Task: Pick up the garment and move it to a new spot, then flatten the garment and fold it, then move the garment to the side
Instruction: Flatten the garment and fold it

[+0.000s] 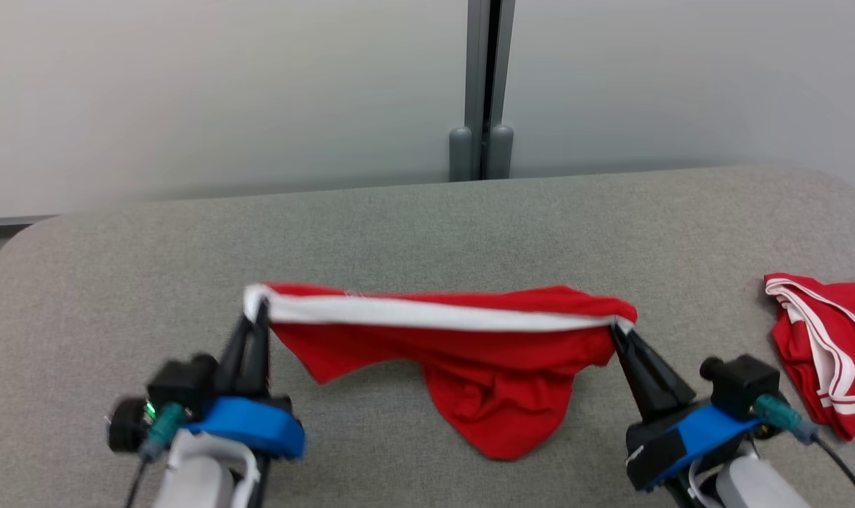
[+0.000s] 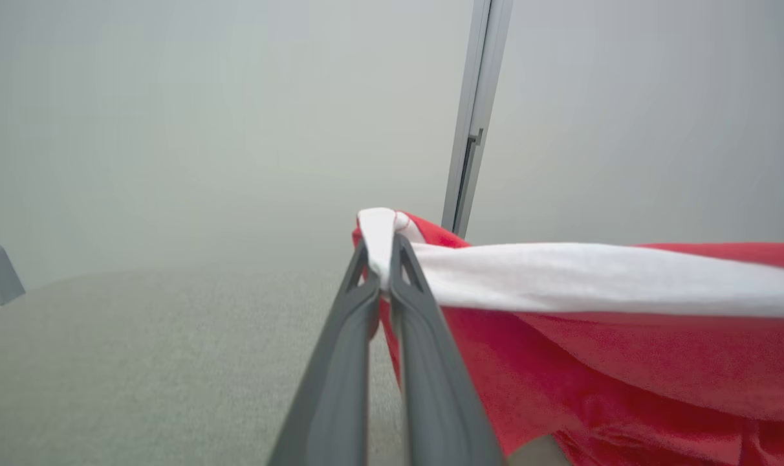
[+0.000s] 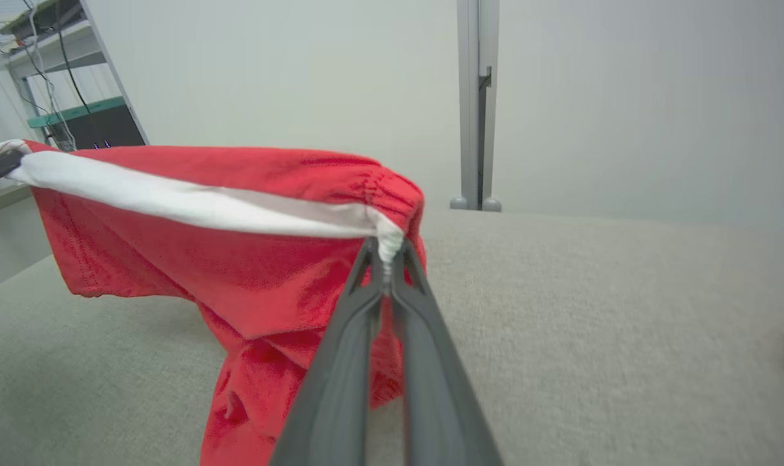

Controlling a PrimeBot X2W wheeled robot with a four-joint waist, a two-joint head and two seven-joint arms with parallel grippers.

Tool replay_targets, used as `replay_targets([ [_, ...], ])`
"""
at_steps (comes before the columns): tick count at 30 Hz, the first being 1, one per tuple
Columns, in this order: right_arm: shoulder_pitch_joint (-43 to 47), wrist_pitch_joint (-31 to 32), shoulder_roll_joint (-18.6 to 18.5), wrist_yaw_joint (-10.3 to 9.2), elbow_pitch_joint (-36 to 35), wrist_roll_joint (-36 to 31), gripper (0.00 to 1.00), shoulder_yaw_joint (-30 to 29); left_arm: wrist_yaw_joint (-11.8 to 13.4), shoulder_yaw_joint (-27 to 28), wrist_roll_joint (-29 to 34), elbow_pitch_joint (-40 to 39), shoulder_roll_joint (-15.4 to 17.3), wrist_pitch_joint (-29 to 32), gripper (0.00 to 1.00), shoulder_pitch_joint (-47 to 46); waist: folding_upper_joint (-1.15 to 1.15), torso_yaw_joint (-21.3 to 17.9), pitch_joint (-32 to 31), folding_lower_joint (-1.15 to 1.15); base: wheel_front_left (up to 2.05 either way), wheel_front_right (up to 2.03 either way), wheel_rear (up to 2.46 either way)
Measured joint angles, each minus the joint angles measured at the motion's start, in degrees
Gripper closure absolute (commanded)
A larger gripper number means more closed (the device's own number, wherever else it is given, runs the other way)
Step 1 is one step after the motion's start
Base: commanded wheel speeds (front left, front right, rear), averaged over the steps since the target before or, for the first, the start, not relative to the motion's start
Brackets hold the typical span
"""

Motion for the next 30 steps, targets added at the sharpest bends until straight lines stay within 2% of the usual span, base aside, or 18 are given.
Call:
replay_targets([
  [4,-3.89,0.01,-2.64,0.01,-4.32,2.46,1.0,2.08,-1.71,2.3,2.99,-5.49,3.25,0.0,1.0,-4.8,0.0,0.49,-1.68,0.0,0.0,0.0,0.0],
  [9,-9.15,0.0,-6.84,0.01,-9.14,7.14,1.0,6.53,-3.12,2.6,5.02,-8.98,7.33,-0.01,1.0,-10.93,0.0,0.72,-3.41,0.0,0.0,0.0,0.0],
  [13,-12.27,0.14,-9.8,0.01,-11.88,11.72,1.0,8.97,-3.82,1.36,4.72,-9.88,8.93,0.75,1.0,-14.34,0.0,0.68,-4.19,0.0,0.0,0.0,0.0],
  [18,-16.32,2.37,-12.57,0.0,-13.94,15.04,1.0,9.38,-4.33,-1.21,3.35,-10.82,9.7,4.7,1.0,-18.07,0.0,0.47,-3.03,0.0,0.0,0.0,0.0],
  [22,-21.98,2.68,-14.33,0.0,-12.47,13.15,1.0,10.98,-4.34,-2.6,3.1,-8.83,9.57,6.66,1.0,-22.34,0.0,-0.35,0.02,0.0,0.0,0.0,0.0],
  [25,-27.71,2.32,-14.45,0.01,-8.98,11.11,1.0,11.89,-4.19,-3.12,3.56,-6.23,8.29,6.67,1.0,-27.54,0.0,-0.99,3.41,0.0,0.0,0.0,0.0],
  [30,-39.88,0.79,-13.54,0.02,-0.93,6.48,1.0,11.77,-1.23,-3.18,5.82,-0.85,6.95,3.78,1.0,-37.86,0.0,-1.03,8.7,0.01,0.0,0.0,0.0],
])
